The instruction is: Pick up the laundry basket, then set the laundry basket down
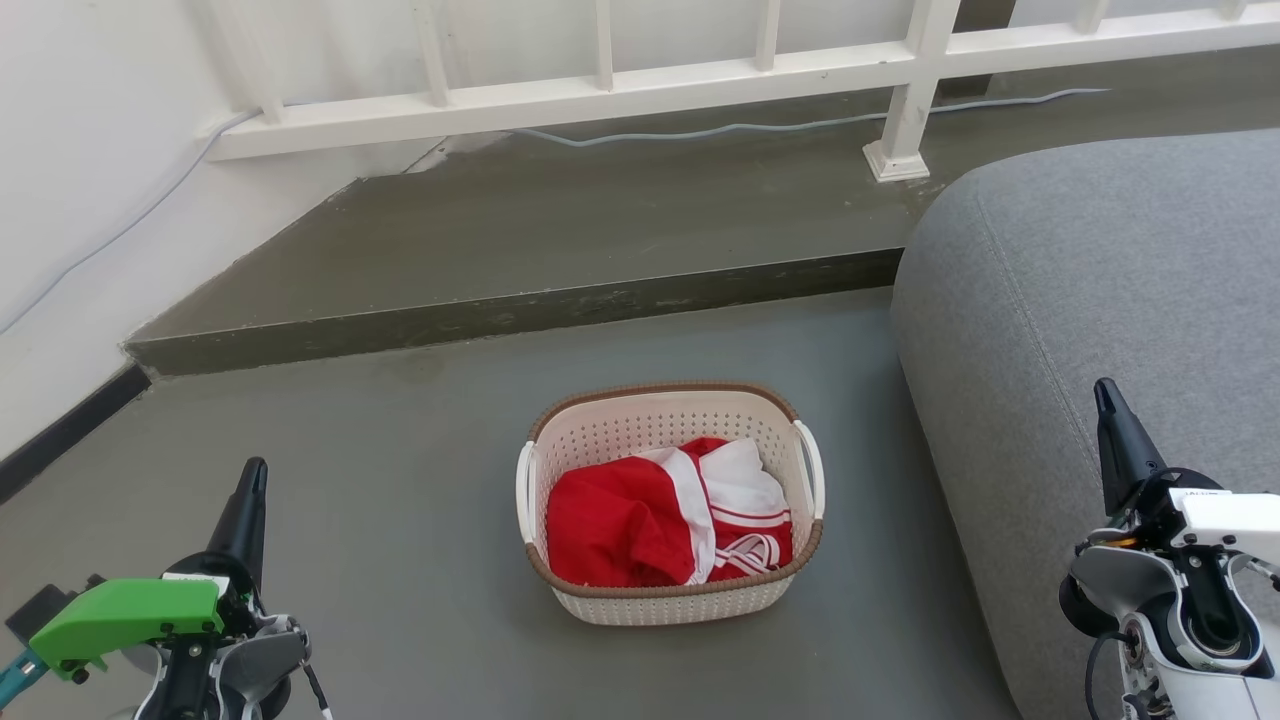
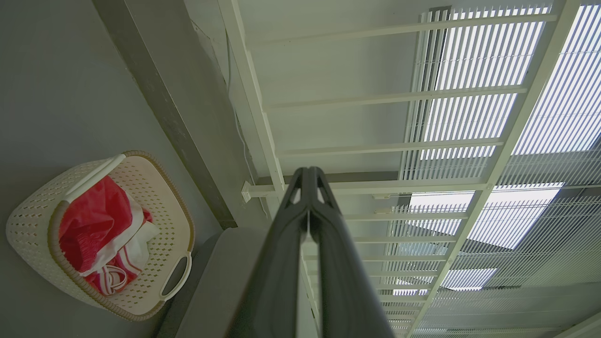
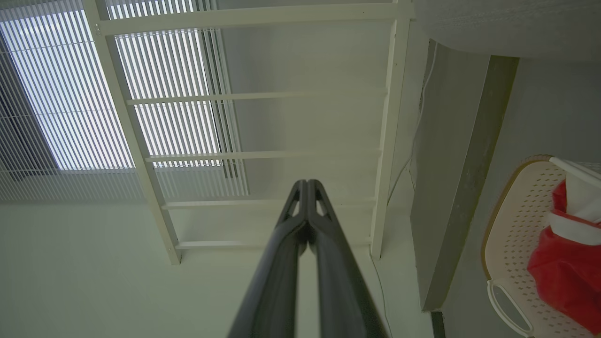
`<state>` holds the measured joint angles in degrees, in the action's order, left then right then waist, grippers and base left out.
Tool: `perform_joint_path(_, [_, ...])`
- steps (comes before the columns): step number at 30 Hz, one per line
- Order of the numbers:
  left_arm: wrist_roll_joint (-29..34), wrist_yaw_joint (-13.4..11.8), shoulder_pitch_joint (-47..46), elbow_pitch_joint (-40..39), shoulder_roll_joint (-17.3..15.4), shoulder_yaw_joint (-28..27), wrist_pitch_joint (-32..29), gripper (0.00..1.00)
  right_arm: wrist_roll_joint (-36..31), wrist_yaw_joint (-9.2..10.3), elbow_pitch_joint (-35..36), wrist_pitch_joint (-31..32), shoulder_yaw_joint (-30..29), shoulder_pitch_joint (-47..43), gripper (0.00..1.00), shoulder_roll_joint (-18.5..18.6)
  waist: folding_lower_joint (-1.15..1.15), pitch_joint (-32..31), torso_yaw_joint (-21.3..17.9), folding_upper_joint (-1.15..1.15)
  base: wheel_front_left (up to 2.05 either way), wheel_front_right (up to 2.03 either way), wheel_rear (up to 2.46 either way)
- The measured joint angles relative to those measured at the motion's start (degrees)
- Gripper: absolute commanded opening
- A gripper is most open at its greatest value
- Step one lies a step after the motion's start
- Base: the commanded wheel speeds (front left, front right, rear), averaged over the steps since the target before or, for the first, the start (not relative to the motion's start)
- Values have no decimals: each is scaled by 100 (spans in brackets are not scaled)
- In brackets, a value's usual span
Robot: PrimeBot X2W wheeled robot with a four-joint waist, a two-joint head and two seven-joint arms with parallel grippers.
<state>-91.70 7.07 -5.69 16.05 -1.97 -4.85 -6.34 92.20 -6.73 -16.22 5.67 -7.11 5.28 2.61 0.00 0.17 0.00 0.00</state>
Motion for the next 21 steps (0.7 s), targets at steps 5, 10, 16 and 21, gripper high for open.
perform_joint_path(5, [0, 0, 0, -2, 0, 0, 0, 0, -1, 0, 1, 0, -1, 0, 0, 0, 0, 0, 0, 0, 0, 0, 0])
perform_joint_path(10, [0, 0, 0, -3, 0, 0, 0, 0, 0, 0, 2, 0, -2, -1, 0, -1, 0, 0, 0, 0, 0, 0, 0])
perform_joint_path(16, [0, 0, 0, -4, 0, 0, 0, 0, -1, 0, 2, 0, -3, -1, 0, -1, 0, 0, 0, 0, 0, 0, 0])
perform_joint_path(21, [0, 0, 1, -5, 0, 0, 0, 0, -1, 0, 3, 0, -4, -1, 0, -1, 0, 0, 0, 0, 0, 0, 0])
